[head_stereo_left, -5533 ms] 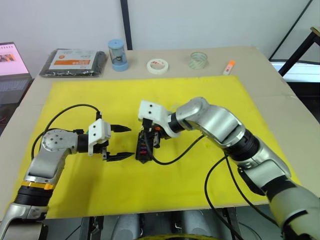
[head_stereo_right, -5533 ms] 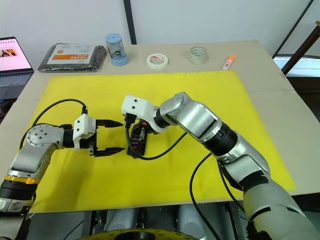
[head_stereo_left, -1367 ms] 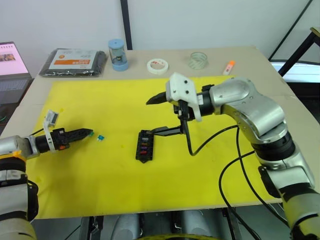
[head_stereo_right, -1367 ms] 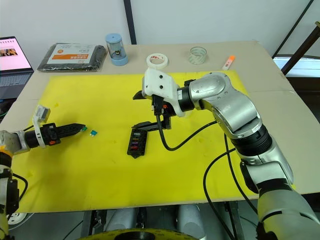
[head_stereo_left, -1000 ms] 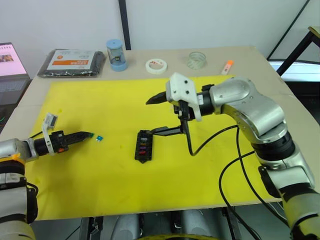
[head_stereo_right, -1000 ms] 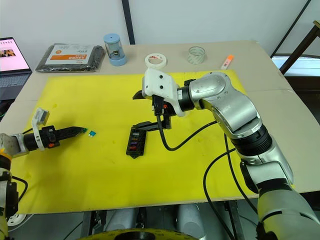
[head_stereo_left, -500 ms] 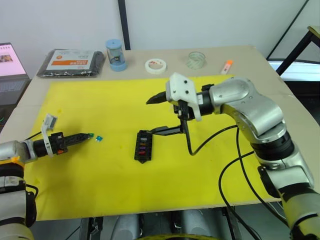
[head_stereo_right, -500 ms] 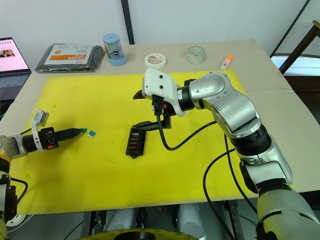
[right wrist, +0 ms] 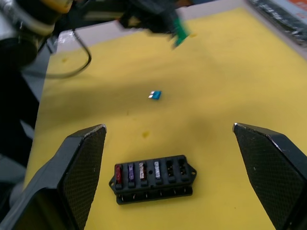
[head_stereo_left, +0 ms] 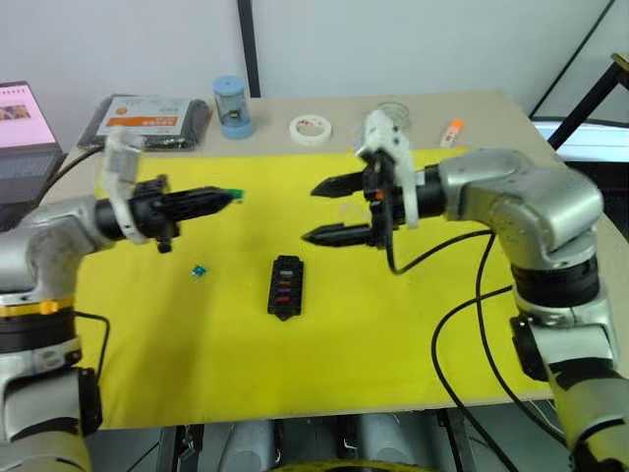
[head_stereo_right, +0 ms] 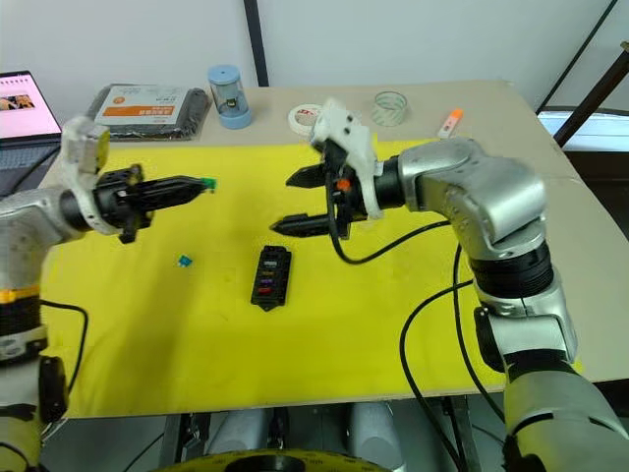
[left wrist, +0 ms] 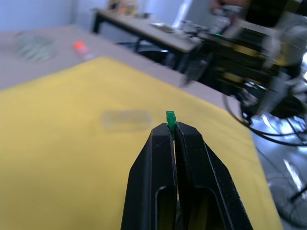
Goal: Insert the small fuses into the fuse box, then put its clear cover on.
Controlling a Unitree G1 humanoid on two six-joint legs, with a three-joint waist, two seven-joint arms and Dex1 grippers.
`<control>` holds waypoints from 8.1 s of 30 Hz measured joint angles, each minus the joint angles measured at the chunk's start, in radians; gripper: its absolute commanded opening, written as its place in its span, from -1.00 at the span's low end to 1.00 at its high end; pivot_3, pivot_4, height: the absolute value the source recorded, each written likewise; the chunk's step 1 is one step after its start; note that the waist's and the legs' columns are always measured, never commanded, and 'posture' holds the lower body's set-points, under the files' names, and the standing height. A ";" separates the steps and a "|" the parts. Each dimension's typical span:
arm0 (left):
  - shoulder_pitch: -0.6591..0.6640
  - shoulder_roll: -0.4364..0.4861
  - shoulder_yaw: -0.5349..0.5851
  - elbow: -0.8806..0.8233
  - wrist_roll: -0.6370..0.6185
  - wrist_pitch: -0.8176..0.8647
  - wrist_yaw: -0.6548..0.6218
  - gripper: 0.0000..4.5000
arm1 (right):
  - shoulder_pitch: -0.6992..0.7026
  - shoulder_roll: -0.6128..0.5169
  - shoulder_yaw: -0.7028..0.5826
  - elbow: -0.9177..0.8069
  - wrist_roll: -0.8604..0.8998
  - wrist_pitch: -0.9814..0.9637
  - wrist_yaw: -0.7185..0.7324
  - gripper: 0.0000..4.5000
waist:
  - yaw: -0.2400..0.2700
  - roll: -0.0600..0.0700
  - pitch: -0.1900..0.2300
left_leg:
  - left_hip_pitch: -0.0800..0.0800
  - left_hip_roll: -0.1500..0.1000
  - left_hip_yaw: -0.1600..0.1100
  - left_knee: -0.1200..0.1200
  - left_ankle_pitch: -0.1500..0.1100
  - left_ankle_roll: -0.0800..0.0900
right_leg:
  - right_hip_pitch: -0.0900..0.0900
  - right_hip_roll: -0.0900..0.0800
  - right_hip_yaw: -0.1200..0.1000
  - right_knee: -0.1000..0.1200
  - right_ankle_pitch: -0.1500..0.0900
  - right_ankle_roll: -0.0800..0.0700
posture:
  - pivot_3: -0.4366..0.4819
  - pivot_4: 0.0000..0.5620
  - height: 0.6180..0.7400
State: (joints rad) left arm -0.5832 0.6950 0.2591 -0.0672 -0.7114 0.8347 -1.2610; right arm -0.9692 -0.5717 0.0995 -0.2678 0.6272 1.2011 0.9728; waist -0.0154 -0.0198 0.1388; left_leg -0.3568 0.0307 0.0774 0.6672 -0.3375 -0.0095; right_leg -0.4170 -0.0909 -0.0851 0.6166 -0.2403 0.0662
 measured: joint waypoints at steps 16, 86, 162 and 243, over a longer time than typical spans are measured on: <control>-0.059 -0.110 -0.133 -0.179 -0.085 -0.050 0.087 -1.00 | -0.106 0.014 -0.227 0.038 0.288 0.406 -0.137 0.46 | 0.003 0.000 0.000 | 0.000 0.001 -0.001 0.000 0.000 0.000 | 0.001 0.003 0.000 -0.001 0.000 0.000 | -0.05 -0.47 1.00; 0.002 0.102 -0.288 -0.184 0.095 -0.215 0.053 0.26 | -0.048 -0.088 0.018 -0.062 0.265 0.200 -0.189 -1.00 | 0.002 0.001 0.001 | 0.000 0.000 -0.001 -0.002 0.000 0.000 | 0.001 0.004 0.000 -0.003 0.000 0.000 | -0.05 -0.47 1.00; 0.195 0.087 -0.353 0.082 0.373 -0.712 -0.127 0.98 | 0.079 0.117 0.485 0.196 -0.460 -0.361 -0.007 -1.00 | 0.002 0.001 0.001 | -0.001 0.000 0.000 -0.001 0.000 0.001 | 0.000 0.004 0.000 -0.002 0.000 0.000 | -0.05 -0.47 1.00; 0.203 0.077 -0.364 0.059 0.376 -0.707 -0.064 1.00 | 0.031 0.152 0.468 0.248 -0.485 -0.270 0.054 -0.42 | 0.002 0.001 0.000 | 0.001 0.001 -0.001 0.000 0.000 0.001 | 0.002 0.004 0.000 -0.002 0.000 0.000 | -0.05 -0.47 1.00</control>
State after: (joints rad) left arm -0.3800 0.7721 -0.1045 -0.0084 -0.3350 0.1277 -1.3254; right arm -0.9378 -0.4199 0.5672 -0.0202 0.1418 0.9308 1.0265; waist -0.0138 -0.0184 0.1392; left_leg -0.3558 0.0313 0.0766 0.6667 -0.3378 -0.0089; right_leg -0.4151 -0.0867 -0.0854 0.6145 -0.2404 0.0660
